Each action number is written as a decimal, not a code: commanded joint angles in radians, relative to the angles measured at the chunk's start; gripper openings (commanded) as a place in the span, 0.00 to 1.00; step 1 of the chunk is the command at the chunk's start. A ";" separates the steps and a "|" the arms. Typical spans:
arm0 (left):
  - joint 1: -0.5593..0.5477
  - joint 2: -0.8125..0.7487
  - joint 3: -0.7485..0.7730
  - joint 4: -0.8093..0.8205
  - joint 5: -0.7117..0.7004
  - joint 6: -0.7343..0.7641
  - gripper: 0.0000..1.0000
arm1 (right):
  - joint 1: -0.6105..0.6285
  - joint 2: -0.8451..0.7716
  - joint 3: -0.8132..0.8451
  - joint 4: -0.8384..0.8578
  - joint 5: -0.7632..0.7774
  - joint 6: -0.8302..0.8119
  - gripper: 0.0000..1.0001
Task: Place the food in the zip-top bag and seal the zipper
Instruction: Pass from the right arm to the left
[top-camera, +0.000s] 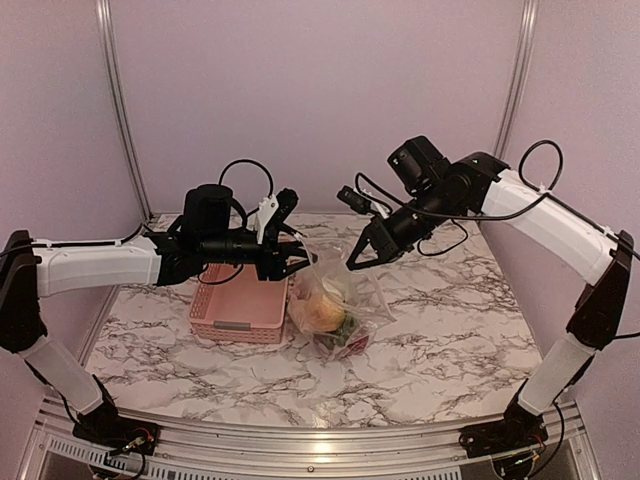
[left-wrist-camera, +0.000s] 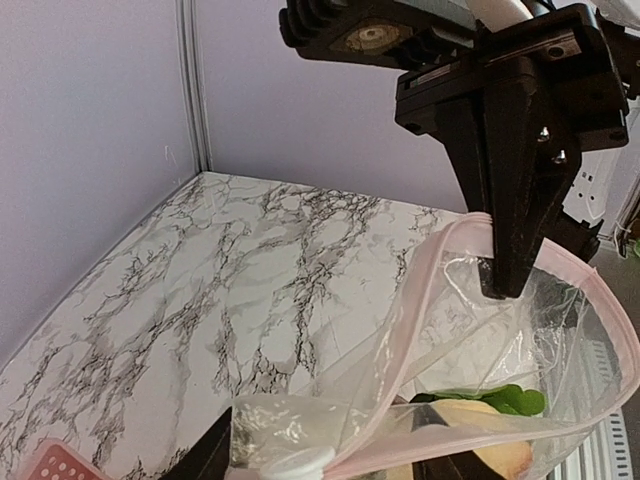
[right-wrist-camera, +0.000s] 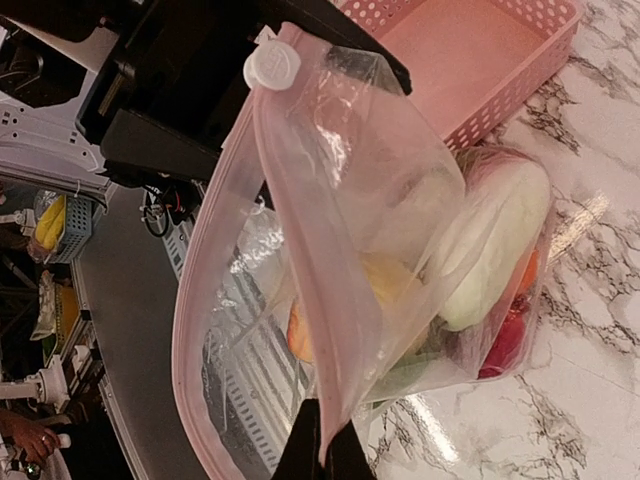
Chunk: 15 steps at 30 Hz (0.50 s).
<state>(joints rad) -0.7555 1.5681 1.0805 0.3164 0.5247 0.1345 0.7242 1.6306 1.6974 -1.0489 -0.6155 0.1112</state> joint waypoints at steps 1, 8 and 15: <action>-0.001 0.012 0.008 0.056 0.077 -0.012 0.54 | 0.006 0.037 0.072 -0.033 0.055 -0.007 0.00; 0.000 0.016 -0.002 0.060 0.075 -0.016 0.36 | 0.006 0.055 0.100 -0.060 0.124 -0.007 0.00; 0.001 0.031 0.014 0.064 0.057 -0.041 0.20 | 0.003 0.094 0.171 -0.111 0.218 0.004 0.00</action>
<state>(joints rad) -0.7544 1.5787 1.0805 0.3424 0.5793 0.1112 0.7242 1.6955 1.7950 -1.1164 -0.4774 0.1112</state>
